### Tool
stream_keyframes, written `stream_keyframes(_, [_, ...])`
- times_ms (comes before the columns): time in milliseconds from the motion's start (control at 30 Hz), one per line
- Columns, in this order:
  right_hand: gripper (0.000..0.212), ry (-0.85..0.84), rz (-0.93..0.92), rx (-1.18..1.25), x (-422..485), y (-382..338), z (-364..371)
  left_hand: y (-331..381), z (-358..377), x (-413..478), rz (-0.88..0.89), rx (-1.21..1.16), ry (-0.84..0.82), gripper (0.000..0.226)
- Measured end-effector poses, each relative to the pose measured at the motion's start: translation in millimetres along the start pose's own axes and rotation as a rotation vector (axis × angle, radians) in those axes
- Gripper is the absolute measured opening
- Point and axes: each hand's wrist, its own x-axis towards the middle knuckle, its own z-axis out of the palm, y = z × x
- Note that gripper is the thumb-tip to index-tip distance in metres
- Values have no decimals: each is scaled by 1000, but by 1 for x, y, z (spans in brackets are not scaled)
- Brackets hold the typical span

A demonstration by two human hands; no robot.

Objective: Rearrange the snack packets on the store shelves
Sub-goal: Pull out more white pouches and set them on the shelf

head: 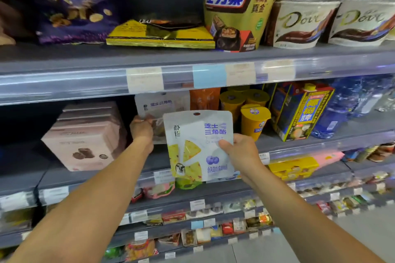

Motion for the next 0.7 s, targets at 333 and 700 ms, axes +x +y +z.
stream_keyframes(333, [17,15,-14,14,-2,17,6,-24,-3,14,8,-15,-20,25])
stream_keyframes(700, [25,60,-24,67,2,28,-4,-10,-5,46,84,-97,49,29])
